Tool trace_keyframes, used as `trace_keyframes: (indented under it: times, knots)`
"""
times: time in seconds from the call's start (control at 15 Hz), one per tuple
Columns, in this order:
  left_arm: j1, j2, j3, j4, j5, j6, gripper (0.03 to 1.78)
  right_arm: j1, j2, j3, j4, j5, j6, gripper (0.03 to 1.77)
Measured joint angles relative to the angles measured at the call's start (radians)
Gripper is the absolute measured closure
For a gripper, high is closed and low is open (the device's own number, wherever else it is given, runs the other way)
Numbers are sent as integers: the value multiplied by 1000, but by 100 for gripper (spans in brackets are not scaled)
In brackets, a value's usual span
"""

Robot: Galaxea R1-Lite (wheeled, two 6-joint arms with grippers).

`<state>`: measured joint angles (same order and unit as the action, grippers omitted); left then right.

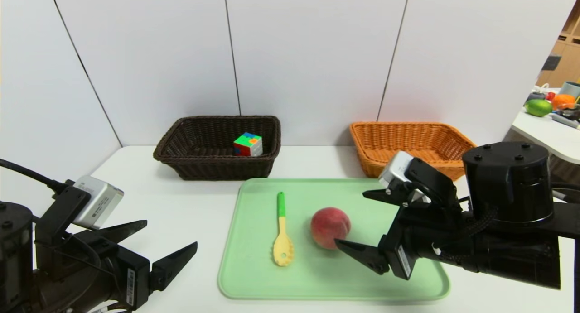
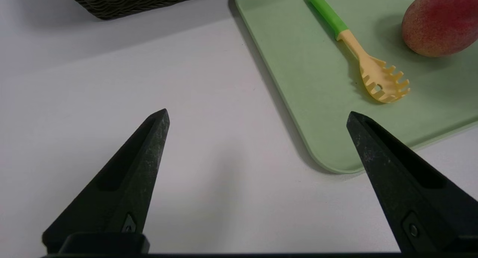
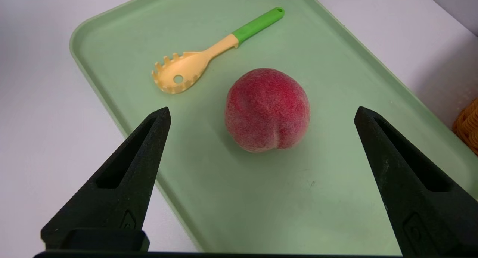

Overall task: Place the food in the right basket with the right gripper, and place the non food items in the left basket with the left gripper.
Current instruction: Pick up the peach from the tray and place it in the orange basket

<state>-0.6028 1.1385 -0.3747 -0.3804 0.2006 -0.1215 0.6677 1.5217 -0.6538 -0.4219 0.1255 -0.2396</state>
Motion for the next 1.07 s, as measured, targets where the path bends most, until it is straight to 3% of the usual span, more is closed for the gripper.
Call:
trace_keyframes:
  times: [0.67, 1.07]
  knots:
    - [-1, 1, -1, 0, 0, 0, 12, -51, 121, -24, -16, 58, -37, 10]
    - [-1, 1, -1, 0, 0, 1, 12, -54, 241, -37, -139, 61, -42, 10]
